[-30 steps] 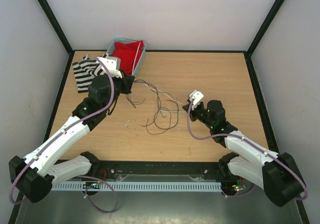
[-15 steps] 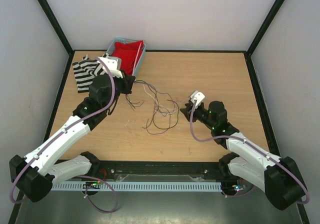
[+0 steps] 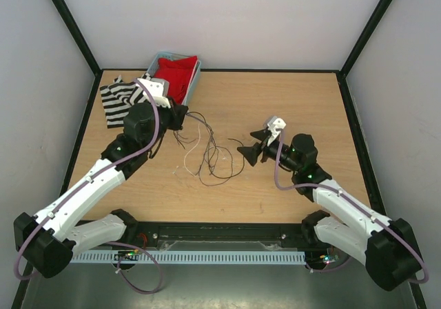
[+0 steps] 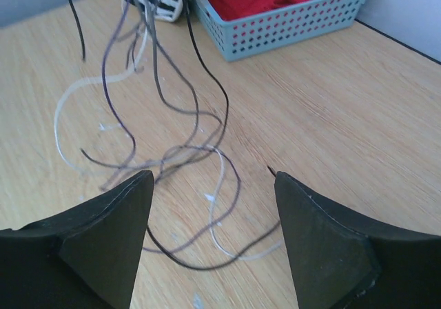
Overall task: Zip-tie the wires
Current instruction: Adjust the cable at the center of the board, then tie the cable at the center of the board.
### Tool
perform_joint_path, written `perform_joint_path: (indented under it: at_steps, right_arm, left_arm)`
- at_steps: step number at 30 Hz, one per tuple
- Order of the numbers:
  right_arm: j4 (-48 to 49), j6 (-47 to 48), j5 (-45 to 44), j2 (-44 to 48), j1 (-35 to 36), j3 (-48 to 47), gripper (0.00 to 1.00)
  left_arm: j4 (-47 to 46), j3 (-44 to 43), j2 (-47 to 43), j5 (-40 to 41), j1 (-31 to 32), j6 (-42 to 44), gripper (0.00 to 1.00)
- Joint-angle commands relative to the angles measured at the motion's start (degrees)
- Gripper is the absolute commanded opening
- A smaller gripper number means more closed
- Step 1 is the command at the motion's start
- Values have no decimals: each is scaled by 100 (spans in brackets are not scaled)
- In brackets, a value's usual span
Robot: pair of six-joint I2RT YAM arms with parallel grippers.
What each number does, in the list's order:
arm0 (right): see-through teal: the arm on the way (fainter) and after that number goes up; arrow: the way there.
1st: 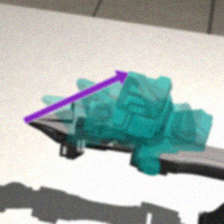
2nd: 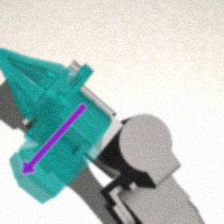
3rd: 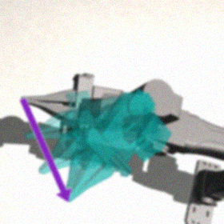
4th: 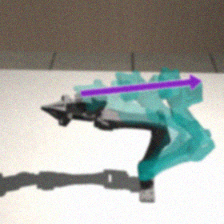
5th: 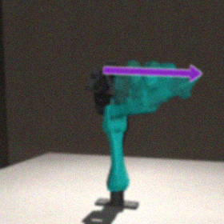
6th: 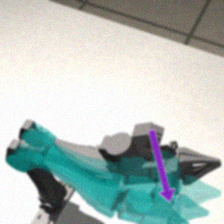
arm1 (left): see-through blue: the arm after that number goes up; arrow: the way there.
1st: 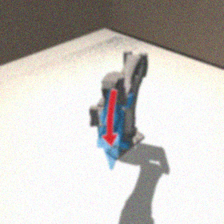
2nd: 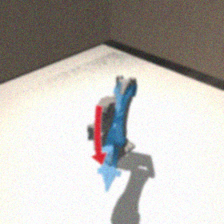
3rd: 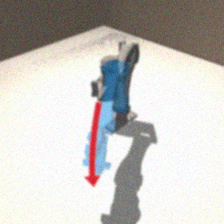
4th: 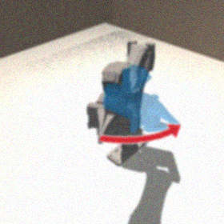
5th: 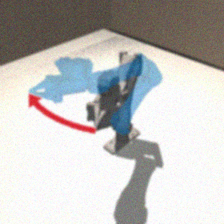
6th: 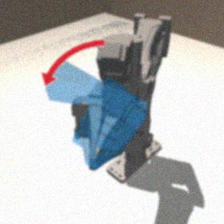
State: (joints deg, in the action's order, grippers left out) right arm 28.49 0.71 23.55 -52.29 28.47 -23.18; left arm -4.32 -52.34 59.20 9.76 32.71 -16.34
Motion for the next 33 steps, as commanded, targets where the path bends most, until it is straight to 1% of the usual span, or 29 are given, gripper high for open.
perform_joint_path:
  at_steps: [1, 4, 8, 11, 13, 16, 21, 28, 33]
  right_arm:
    - [658, -1046, 334, -479, -18, -634, 81]
    - [932, -2020, 226, -1012, -17, -1156, 84]
    - [1116, -3587, 256, -1613, -24, -1878, 84]
    - [1526, -4248, -117, -1830, -19, -2056, 83]
    - [1559, -4441, -229, -1998, -20, -2261, 82]
    - [1654, -4754, -156, -2321, 19, -2581, 81]
    - [2049, -5293, -444, -2624, 148, -2691, 80]
    - [1932, -5336, -413, -3135, 530, -3286, 79]
    - [1912, -5340, -362, -3437, 738, -3547, 75]
  left_arm:
    - [-162, -68, 43, -269, -36, -81, 0]
    - [-205, -74, 90, -457, -37, -91, 0]
    - [-252, -92, 143, -725, -32, -79, 0]
    - [-278, -93, 169, -839, -25, -106, 0]
    - [-288, -86, 175, -917, -25, -126, 0]
    - [-305, -70, 203, -1025, -23, -153, 0]
    - [-459, 14, 180, -1269, -10, -142, 0]
    - [-612, 74, 221, -1489, 29, -112, 0]
    - [-638, 111, 231, -1527, 51, -81, 0]
